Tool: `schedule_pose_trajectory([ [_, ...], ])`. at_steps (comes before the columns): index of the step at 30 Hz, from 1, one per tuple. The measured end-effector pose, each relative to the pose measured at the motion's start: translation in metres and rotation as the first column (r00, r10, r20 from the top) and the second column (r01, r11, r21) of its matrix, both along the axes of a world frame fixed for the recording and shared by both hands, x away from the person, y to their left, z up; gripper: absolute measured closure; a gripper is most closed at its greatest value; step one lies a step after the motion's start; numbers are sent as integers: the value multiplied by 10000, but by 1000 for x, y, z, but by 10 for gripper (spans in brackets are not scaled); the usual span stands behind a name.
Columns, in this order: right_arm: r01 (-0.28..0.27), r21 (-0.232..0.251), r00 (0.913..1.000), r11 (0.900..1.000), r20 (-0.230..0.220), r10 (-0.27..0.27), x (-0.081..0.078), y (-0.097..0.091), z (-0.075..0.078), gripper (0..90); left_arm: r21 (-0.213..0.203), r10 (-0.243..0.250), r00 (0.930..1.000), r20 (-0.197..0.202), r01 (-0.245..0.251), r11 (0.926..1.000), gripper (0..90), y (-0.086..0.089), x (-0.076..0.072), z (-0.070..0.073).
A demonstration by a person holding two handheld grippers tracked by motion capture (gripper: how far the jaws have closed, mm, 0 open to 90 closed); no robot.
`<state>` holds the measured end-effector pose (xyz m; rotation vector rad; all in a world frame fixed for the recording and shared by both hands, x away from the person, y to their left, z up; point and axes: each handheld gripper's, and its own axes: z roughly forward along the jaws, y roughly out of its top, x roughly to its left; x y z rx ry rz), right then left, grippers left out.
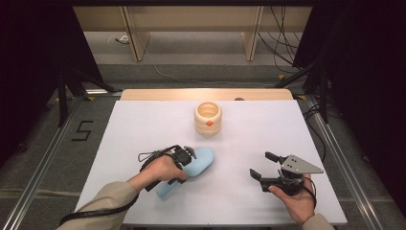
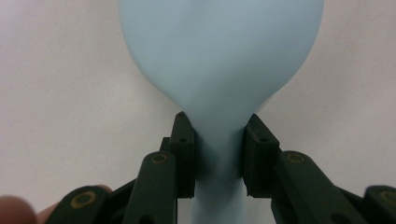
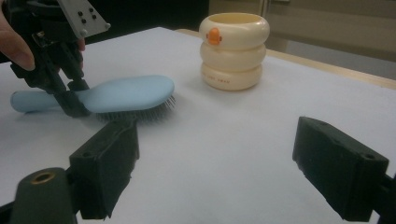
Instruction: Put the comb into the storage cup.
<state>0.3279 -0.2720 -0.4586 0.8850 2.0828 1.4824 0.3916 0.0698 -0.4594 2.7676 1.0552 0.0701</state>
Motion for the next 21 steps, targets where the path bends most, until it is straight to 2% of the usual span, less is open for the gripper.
schedule_pose_trajectory([
  [11, 7, -2, 10000, 10000, 8, -7, 0, 0, 0, 156, -92, -20, 9998, 211, 22, 10000, 695, 1, -2, 0],
  [21, 23, -1, 10000, 10000, 0, -23, 0, 0, 0, 156, -568, 72, 9991, 415, -48, 9984, 696, 1, -4, 2],
])
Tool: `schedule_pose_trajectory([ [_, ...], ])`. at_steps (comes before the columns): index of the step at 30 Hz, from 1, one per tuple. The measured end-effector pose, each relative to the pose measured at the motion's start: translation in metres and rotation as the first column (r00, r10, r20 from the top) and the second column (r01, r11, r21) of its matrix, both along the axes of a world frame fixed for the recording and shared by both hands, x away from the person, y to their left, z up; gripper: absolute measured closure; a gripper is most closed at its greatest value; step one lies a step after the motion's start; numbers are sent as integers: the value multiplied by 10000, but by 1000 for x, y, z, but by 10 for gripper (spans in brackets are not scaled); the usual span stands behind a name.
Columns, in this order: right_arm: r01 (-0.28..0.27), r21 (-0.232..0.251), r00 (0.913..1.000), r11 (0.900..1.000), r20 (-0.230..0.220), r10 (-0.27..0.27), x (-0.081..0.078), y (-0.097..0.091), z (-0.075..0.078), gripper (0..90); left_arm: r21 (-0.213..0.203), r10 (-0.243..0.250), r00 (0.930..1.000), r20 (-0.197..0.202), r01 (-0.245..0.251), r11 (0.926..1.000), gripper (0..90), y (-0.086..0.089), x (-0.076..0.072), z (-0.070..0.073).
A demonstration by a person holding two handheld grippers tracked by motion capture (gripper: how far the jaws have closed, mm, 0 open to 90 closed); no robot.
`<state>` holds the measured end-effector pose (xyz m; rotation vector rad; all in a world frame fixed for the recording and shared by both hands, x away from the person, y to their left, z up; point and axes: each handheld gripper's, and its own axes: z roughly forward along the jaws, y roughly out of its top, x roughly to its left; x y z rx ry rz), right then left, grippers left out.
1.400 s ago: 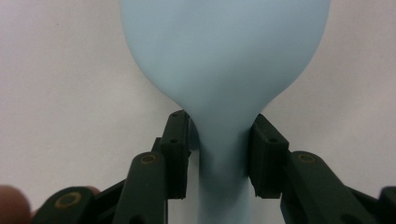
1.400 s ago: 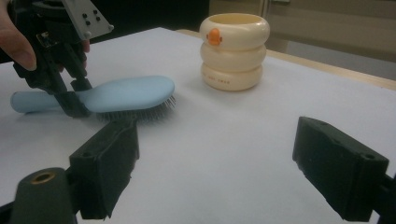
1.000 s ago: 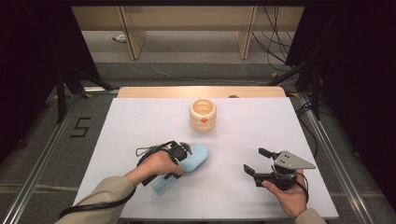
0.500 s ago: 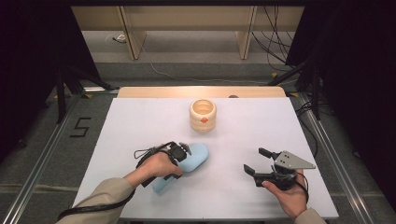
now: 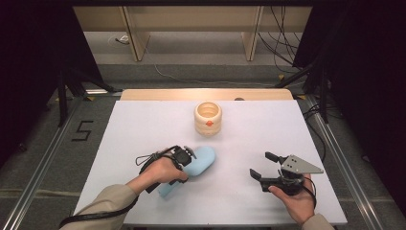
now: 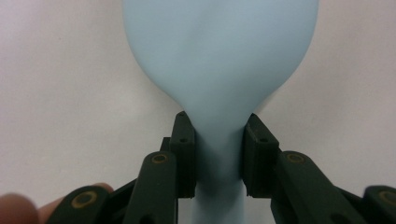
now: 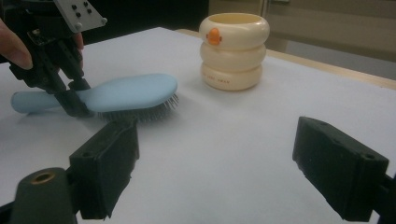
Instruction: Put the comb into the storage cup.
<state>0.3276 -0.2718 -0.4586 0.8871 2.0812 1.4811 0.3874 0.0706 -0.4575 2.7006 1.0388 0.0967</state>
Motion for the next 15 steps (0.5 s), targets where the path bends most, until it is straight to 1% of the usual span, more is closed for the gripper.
schedule_pose_trajectory([
  [1, 0, 0, 10000, 10000, 0, 0, 0, 0, 0, 156, 0, 0, 10000, 0, 0, 10000, 696, 0, 0, 0],
  [3, -2, 5, 10000, 10000, -3, 2, 0, 0, 0, 156, -119, 60, 9999, 160, -59, 9999, 696, 0, -1, 2],
  [5, -11, 16, 10000, 10000, -1, 11, 0, 0, 0, 156, -142, 52, 9998, 177, -49, 9999, 696, 0, -1, 2],
  [11, -8, 8, 10000, 10000, -3, 8, 0, 0, 0, 156, -467, 118, 9991, 411, -98, 9989, 696, 1, -3, 6],
  [15, 2, 17, 10000, 10000, -8, -2, 1, 0, 0, 156, -686, 285, 9978, 596, -244, 9973, 696, 2, -3, 8],
])
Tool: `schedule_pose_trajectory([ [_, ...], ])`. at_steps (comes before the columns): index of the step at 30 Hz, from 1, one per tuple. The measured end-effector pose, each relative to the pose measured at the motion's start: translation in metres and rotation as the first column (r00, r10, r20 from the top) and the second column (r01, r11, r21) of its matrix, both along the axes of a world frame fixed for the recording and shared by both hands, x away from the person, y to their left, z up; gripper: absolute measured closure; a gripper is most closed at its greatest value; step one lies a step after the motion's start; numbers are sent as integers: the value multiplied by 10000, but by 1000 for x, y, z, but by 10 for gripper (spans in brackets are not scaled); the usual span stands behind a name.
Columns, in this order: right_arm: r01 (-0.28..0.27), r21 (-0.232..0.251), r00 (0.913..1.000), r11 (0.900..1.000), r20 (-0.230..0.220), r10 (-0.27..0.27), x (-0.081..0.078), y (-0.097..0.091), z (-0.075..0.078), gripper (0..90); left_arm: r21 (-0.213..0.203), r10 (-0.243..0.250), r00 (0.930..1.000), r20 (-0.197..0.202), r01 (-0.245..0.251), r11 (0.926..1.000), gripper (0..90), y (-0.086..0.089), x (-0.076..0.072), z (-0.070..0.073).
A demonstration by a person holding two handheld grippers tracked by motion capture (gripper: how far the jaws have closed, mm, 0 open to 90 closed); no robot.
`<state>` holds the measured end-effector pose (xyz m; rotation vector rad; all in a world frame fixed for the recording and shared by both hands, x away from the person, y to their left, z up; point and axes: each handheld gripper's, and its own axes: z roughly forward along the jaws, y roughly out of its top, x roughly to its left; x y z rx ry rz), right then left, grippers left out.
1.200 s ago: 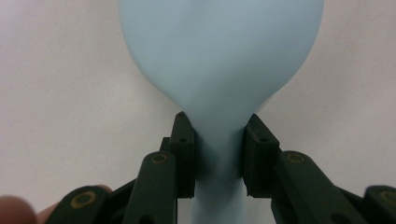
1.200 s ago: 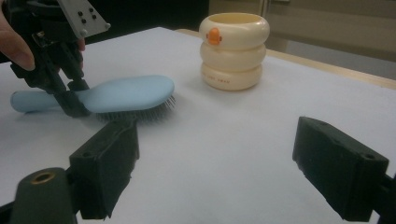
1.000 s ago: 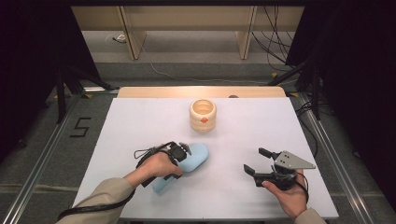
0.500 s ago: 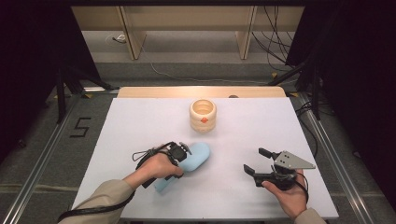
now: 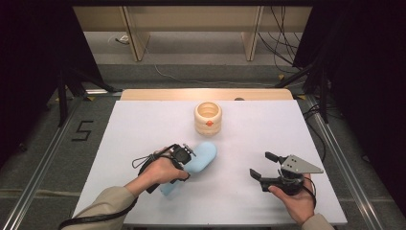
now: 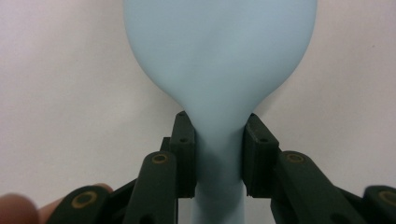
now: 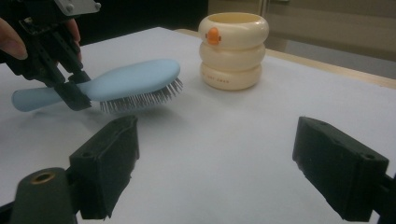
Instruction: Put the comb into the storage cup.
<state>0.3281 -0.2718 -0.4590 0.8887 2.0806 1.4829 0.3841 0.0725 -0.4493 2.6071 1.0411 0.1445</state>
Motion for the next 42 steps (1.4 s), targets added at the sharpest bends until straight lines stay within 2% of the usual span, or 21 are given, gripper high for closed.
schedule_pose_trajectory([
  [5, 7, -7, 10000, 10000, 7, -7, 0, 0, 0, 156, -209, 97, 9995, 313, -91, 9997, 696, 2, 0, 5],
  [10, 4, -6, 10000, 10000, 4, -4, 0, 0, 0, 156, -400, 149, 9989, 438, -132, 9991, 696, 1, -1, 7],
  [18, 16, 15, 10000, 10000, 4, -16, 0, 0, 0, 156, -925, 341, 9957, 867, -260, 9954, 696, 0, -5, 13],
  [28, 27, -8, 10000, 10000, -3, -27, 0, 0, 0, 157, -1344, 711, 9934, 903, -586, 9892, 696, 1, -5, 15],
  [40, 15, 9, 10000, 10000, -9, -15, 0, 0, 0, 157, -1786, 891, 9893, 1152, -677, 9816, 696, -2, -4, 19],
  [42, 10, 25, 10000, 10000, 4, -10, 0, 1, 0, 156, -1956, 944, 9873, 1281, -682, 9783, 696, -2, -3, 20],
])
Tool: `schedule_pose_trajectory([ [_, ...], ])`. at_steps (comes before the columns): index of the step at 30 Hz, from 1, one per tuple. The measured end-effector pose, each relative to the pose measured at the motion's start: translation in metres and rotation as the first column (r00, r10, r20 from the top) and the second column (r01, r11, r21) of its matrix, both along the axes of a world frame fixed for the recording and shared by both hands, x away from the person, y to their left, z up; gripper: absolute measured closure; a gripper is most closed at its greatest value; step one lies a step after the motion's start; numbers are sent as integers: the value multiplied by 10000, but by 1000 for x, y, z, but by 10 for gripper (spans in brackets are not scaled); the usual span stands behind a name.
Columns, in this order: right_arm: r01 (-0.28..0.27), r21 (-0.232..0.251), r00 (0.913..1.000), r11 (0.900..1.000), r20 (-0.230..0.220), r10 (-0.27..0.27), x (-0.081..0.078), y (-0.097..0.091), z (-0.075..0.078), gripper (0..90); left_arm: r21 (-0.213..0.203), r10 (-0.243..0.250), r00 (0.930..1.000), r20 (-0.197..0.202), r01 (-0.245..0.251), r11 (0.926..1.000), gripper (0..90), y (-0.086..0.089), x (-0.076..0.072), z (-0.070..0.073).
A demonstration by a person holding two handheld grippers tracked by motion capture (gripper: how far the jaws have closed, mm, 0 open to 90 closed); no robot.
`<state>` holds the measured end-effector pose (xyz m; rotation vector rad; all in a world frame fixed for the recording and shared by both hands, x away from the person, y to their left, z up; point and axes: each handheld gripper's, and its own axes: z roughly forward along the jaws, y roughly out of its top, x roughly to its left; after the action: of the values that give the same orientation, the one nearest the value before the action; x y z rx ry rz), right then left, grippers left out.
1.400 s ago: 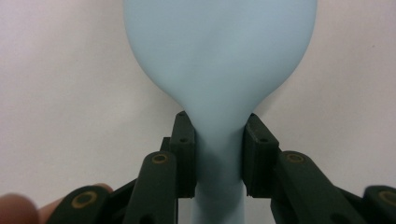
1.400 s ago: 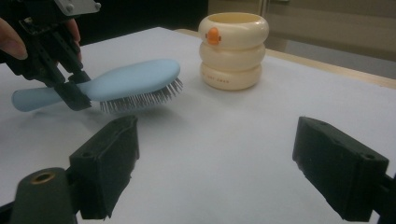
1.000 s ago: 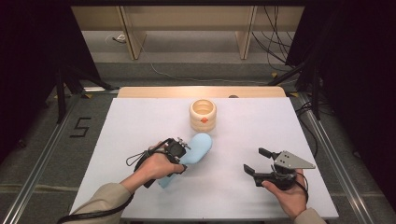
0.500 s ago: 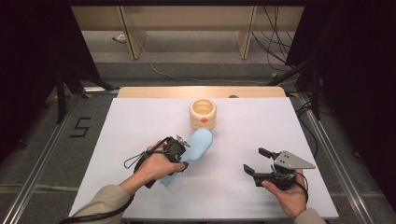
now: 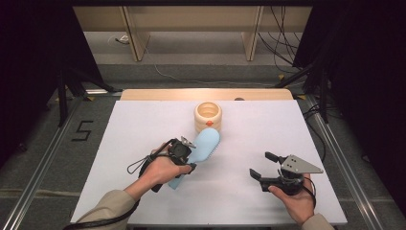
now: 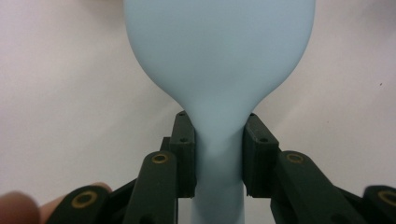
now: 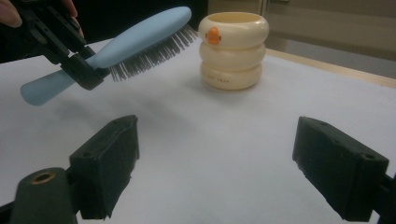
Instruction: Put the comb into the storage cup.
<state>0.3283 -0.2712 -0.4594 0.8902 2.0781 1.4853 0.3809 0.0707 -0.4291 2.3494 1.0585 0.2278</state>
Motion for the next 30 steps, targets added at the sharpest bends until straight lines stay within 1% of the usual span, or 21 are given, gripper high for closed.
schedule_pose_trajectory([
  [6, 28, -21, 10000, 10000, -35, -28, 0, 0, -1, 156, -167, 87, 9999, 126, -84, 9998, 696, -2, 0, 2],
  [13, 29, 11, 10000, 10000, -12, -29, 1, 0, 0, 156, -376, 186, 9989, 423, -170, 9991, 696, -5, 2, 7],
  [16, 31, 20, 10000, 10000, -22, -31, 0, 0, 0, 156, -442, 230, 9987, 466, -209, 9988, 697, -6, 2, 9],
  [17, 41, -7, 10000, 10000, -40, -41, 0, 0, 0, 156, -533, 267, 9984, 494, -240, 9983, 696, -6, 2, 11],
  [20, 48, 13, 10000, 10000, -32, -48, 0, 0, -1, 156, -638, 315, 9979, 562, -279, 9976, 696, -7, 3, 12],
  [26, 29, -19, 10000, 10000, -94, -29, 0, 1, -1, 156, -767, 349, 9977, 583, -304, 9966, 696, -10, 4, 12],
  [30, 10, 6, 9999, 10000, -119, -10, 0, 2, -1, 156, -918, 428, 9969, 668, -366, 9951, 696, -12, 5, 12],
])
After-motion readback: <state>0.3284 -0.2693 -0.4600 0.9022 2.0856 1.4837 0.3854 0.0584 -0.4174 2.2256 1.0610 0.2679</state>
